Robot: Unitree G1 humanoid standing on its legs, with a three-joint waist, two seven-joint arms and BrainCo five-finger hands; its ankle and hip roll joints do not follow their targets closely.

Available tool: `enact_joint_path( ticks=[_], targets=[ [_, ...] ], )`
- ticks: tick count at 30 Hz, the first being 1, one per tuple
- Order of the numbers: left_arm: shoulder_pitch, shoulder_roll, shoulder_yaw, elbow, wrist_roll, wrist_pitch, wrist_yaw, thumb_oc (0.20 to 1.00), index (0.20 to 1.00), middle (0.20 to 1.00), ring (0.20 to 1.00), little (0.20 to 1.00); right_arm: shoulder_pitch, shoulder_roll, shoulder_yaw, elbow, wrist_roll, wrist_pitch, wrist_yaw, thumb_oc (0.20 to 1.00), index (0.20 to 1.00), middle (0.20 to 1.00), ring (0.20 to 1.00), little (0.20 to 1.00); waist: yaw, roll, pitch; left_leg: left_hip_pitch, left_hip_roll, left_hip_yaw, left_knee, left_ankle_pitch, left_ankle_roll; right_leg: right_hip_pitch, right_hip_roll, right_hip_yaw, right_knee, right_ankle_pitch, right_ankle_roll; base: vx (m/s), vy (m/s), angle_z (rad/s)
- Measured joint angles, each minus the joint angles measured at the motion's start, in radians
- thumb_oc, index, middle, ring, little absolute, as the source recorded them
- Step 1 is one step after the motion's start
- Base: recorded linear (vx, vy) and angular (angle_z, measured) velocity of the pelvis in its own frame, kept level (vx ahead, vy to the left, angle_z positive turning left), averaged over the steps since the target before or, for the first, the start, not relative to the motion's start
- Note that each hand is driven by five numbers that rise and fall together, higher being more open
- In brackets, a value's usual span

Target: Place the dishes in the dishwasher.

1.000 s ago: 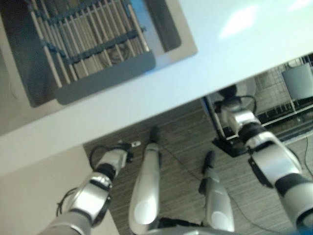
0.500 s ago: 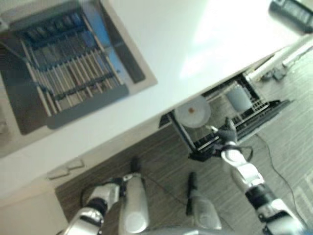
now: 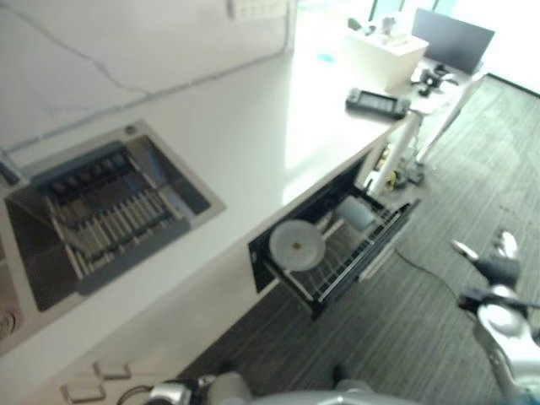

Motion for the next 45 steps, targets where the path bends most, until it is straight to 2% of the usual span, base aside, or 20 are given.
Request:
enact_joint_path(
  ticks=[1, 3, 5, 9, 11, 14, 18, 20, 23, 25, 26, 27, 28, 29, 31, 32, 35, 36, 40, 45],
  targets=[
    [0.006, -0.004, -0.001, 0.013, 0.015, -0.006, -0.015, 1.000, 1.000, 1.000, 1.000, 1.000, 0.014, 0.030, -0.048, 0.120, 0.011, -0.031, -0.030, 1.000, 1.000, 1.000, 1.000, 1.000, -0.006, 0.016, -0.001, 0.012, 0.002, 0.007, 0.000, -0.006, -0.002, 0.007, 0.000, 0.006, 0.000, -0.003, 0.002, 0.12, -0.059, -0.16],
    [0.009, -0.011, -0.015, 0.020, 0.027, -0.010, -0.028, 1.000, 1.000, 1.000, 1.000, 1.000, 0.029, 0.059, -0.042, 0.228, 0.046, -0.104, -0.045, 1.000, 1.000, 1.000, 1.000, 1.000, -0.021, 0.049, 0.000, 0.014, 0.004, 0.009, 0.005, -0.009, -0.004, 0.007, 0.002, 0.009, 0.002, -0.007, 0.004, 0.12, -0.088, -0.05],
    [0.005, -0.021, -0.015, 0.030, 0.026, -0.018, -0.031, 1.000, 1.000, 1.000, 1.000, 1.000, 0.006, 0.095, 0.005, 0.360, 0.135, -0.148, -0.034, 1.000, 1.000, 1.000, 1.000, 1.000, -0.009, 0.065, 0.002, 0.013, 0.009, -0.004, 0.027, -0.009, -0.016, 0.026, 0.009, -0.008, 0.007, -0.016, 0.003, 0.10, -0.076, 0.17],
    [-0.036, -0.029, -0.064, 0.103, 0.025, -0.027, -0.053, 1.000, 1.000, 1.000, 1.000, 1.000, -0.166, 0.138, 0.100, 0.548, 0.369, -0.242, 0.054, 1.000, 1.000, 1.000, 1.000, 1.000, 0.049, 0.084, 0.024, 0.011, 0.022, -0.018, 0.064, -0.036, -0.019, 0.044, 0.014, -0.024, 0.031, -0.035, 0.001, 0.12, -0.028, 0.13],
    [-0.054, -0.034, -0.093, 0.121, 0.022, -0.026, -0.065, 1.000, 1.000, 1.000, 1.000, 1.000, -0.248, 0.159, 0.146, 0.623, 0.470, -0.263, 0.090, 1.000, 1.000, 1.000, 1.000, 1.000, 0.083, 0.087, 0.029, 0.003, 0.019, -0.031, 0.091, -0.046, -0.020, 0.063, 0.010, -0.045, 0.031, -0.041, 0.002, 0.08, -0.006, 0.23],
    [-0.064, -0.038, -0.093, 0.117, 0.017, -0.026, -0.072, 1.000, 1.000, 1.000, 1.000, 1.000, -0.339, 0.196, 0.198, 0.639, 0.555, -0.264, 0.144, 1.000, 1.000, 1.000, 1.000, 1.000, 0.124, 0.089, 0.048, -0.032, 0.017, -0.050, 0.139, -0.066, -0.015, 0.062, 0.008, -0.065, 0.040, -0.050, 0.006, 0.06, 0.007, 0.25],
    [-0.137, -0.022, -0.190, 0.076, 0.021, -0.023, -0.068, 1.000, 1.000, 1.000, 1.000, 1.000, -0.505, 0.229, 0.258, 0.664, 0.656, -0.289, 0.143, 1.000, 1.000, 1.000, 1.000, 1.000, 0.162, 0.104, 0.136, -0.126, 0.019, -0.068, 0.238, -0.093, -0.003, 0.008, 0.006, -0.083, 0.106, -0.084, 0.012, -0.12, 0.024, 0.23],
    [-0.247, -0.009, -0.212, 0.055, -0.017, 0.008, -0.048, 1.000, 1.000, 1.000, 1.000, 1.000, -0.610, 0.188, 0.271, 0.677, 0.679, -0.297, 0.133, 1.000, 1.000, 1.000, 1.000, 1.000, 0.156, 0.117, 0.209, -0.213, 0.027, -0.072, 0.300, -0.087, 0.006, -0.085, 0.009, -0.074, 0.176, -0.096, 0.017, -0.26, 0.035, 0.01],
    [-0.428, 0.016, -0.250, 0.039, -0.018, 0.015, -0.041, 1.000, 1.000, 1.000, 1.000, 1.000, -0.792, 0.096, 0.321, 0.709, 0.721, -0.251, 0.115, 1.000, 1.000, 1.000, 1.000, 1.000, 0.153, 0.126, 0.313, -0.295, 0.012, -0.082, 0.307, -0.064, 0.034, -0.204, -0.007, -0.067, 0.292, -0.119, 0.024, -0.21, 0.070, 0.14],
    [-0.484, 0.010, -0.247, 0.007, -0.050, -0.011, -0.038, 1.000, 1.000, 1.000, 1.000, 1.000, -0.903, 0.069, 0.305, 0.767, 0.762, -0.251, 0.141, 1.000, 1.000, 1.000, 1.000, 1.000, 0.162, 0.147, 0.349, -0.360, -0.004, -0.099, 0.306, -0.061, 0.035, -0.278, -0.017, -0.070, 0.361, -0.135, 0.026, -0.13, 0.079, 0.33],
    [-0.478, 0.024, -0.243, -0.032, -0.057, -0.075, -0.049, 1.000, 1.000, 1.000, 1.000, 1.000, -0.948, 0.033, 0.296, 0.783, 0.778, -0.268, 0.159, 1.000, 1.000, 1.000, 1.000, 1.000, 0.186, 0.144, 0.362, -0.397, -0.023, -0.107, 0.308, -0.041, 0.036, -0.349, -0.033, -0.069, 0.461, -0.194, 0.010, -0.04, 0.092, 0.55],
    [-0.444, 0.046, -0.246, -0.083, -0.057, -0.090, -0.055, 1.000, 1.000, 1.000, 1.000, 1.000, -0.960, 0.003, 0.294, 0.777, 0.783, -0.267, 0.185, 1.000, 1.000, 1.000, 1.000, 1.000, 0.191, 0.150, 0.388, -0.401, -0.037, -0.128, 0.315, -0.032, 0.026, -0.346, -0.047, -0.080, 0.481, -0.204, 0.023, -0.02, 0.076, 0.48],
    [-0.370, 0.078, -0.247, -0.164, -0.058, -0.097, -0.069, 1.000, 1.000, 1.000, 1.000, 1.000, -0.968, -0.011, 0.279, 0.757, 0.799, -0.257, 0.218, 1.000, 1.000, 1.000, 1.000, 1.000, 0.210, 0.161, 0.396, -0.402, -0.043, -0.128, 0.311, -0.033, 0.028, -0.345, -0.048, -0.085, 0.479, -0.206, 0.021, 0.00, 0.057, 0.46],
    [-0.235, 0.162, -0.246, -0.351, -0.062, -0.082, -0.105, 1.000, 1.000, 1.000, 1.000, 1.000, -0.969, -0.044, 0.236, 0.721, 0.820, -0.270, 0.238, 1.000, 1.000, 1.000, 1.000, 1.000, 0.241, 0.186, 0.406, -0.401, -0.065, -0.126, 0.295, -0.031, 0.036, -0.338, -0.071, -0.094, 0.468, -0.207, 0.023, 0.01, 0.033, 0.30],
    [-0.178, 0.230, -0.245, -0.444, -0.061, -0.069, -0.127, 1.000, 1.000, 1.000, 1.000, 1.000, -0.972, -0.098, 0.212, 0.714, 0.836, -0.274, 0.243, 1.000, 1.000, 1.000, 1.000, 1.000, 0.272, 0.215, 0.419, -0.391, -0.085, -0.130, 0.296, -0.021, 0.049, -0.303, -0.087, -0.109, 0.441, -0.206, 0.029, 0.03, 0.021, 0.38],
    [-0.156, 0.307, -0.238, -0.481, -0.061, -0.051, -0.170, 1.000, 1.000, 1.000, 1.000, 1.000, -0.986, -0.121, 0.208, 0.714, 0.842, -0.276, 0.256, 1.000, 1.000, 1.000, 1.000, 1.000, 0.287, 0.222, 0.418, -0.386, -0.106, -0.134, 0.284, -0.023, 0.054, -0.265, -0.094, -0.134, 0.391, -0.197, 0.027, 0.04, 0.015, 0.35],
    [-0.176, 0.275, -0.206, -0.389, -0.056, -0.037, -0.183, 1.000, 1.000, 1.000, 1.000, 1.000, -0.983, -0.097, 0.186, 0.712, 0.906, -0.281, 0.309, 1.000, 1.000, 1.000, 1.000, 1.000, 0.277, 0.216, 0.417, -0.386, -0.105, -0.126, 0.300, -0.032, 0.069, -0.226, -0.089, -0.150, 0.325, -0.172, 0.023, 0.02, -0.005, 0.07],
    [-0.177, 0.262, -0.205, -0.382, -0.055, -0.038, -0.185, 1.000, 1.000, 1.000, 1.000, 1.000, -0.983, -0.090, 0.187, 0.705, 0.919, -0.279, 0.325, 1.000, 1.000, 1.000, 1.000, 1.000, 0.272, 0.215, 0.417, -0.385, -0.104, -0.124, 0.300, -0.033, 0.070, -0.220, -0.087, -0.150, 0.311, -0.164, 0.033, 0.01, -0.010, -0.10],
    [-0.181, 0.220, -0.205, -0.331, -0.053, -0.052, -0.197, 1.000, 1.000, 1.000, 1.000, 1.000, -0.955, -0.021, 0.185, 0.590, 0.999, -0.276, 0.464, 1.000, 1.000, 1.000, 1.000, 1.000, 0.249, 0.210, 0.417, -0.375, -0.074, -0.123, 0.283, -0.031, 0.067, -0.215, -0.055, -0.147, 0.294, -0.146, 0.045, 0.02, 0.023, -0.13],
    [-0.179, 0.218, -0.199, -0.311, -0.052, -0.056, -0.202, 1.000, 1.000, 1.000, 1.000, 1.000, -0.957, -0.062, 0.182, 0.602, 1.031, -0.262, 0.516, 1.000, 1.000, 1.000, 1.000, 1.000, 0.252, 0.209, 0.417, -0.382, -0.080, -0.124, 0.281, -0.029, 0.063, -0.217, -0.063, -0.145, 0.295, -0.144, 0.041, 0.02, 0.023, 0.05]
  ],
)
